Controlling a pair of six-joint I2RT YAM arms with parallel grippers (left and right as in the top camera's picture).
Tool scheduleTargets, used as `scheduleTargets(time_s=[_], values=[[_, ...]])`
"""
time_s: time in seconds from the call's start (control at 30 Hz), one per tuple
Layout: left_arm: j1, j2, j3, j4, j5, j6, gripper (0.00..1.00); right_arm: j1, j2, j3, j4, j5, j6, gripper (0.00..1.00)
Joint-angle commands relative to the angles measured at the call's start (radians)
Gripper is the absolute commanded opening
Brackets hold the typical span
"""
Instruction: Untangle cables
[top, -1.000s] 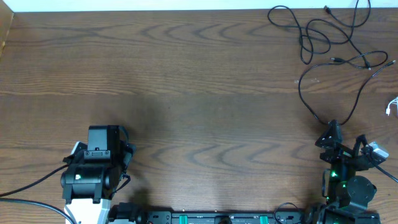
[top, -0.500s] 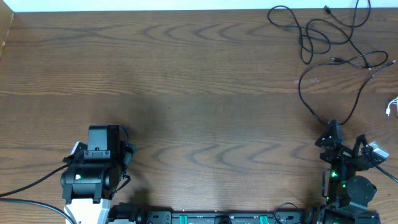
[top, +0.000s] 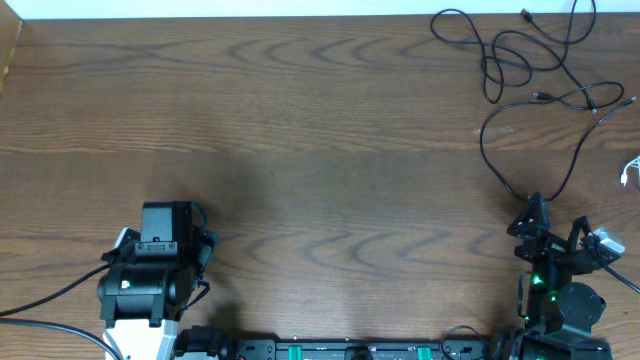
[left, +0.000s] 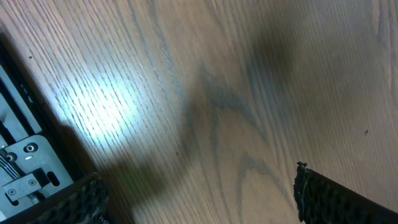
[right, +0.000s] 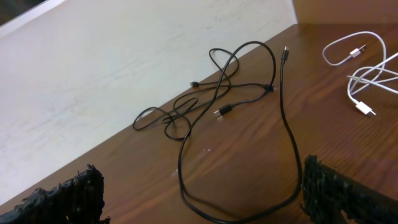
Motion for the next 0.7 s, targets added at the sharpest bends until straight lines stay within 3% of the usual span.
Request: scheduleTargets(time_s=[0.0,0.3,0.67], values=[[0.005,-0.001,0.014,-0.006,-0.009,-0.008,0.97,0.003,-0.007,-0.002,-0.005,0.012,0.01,0.99],[0.005,-0.001,0.014,-0.006,-0.009,-0.008,0.97,0.028,-0.007,-0.002,-0.004,0.037,0.002,0.99],[0.005,-0.001,0.014,-0.006,-0.009,-0.008,0.97,0.186,-0.007,-0.002,-0.002,0.05,-0.024,0.99]])
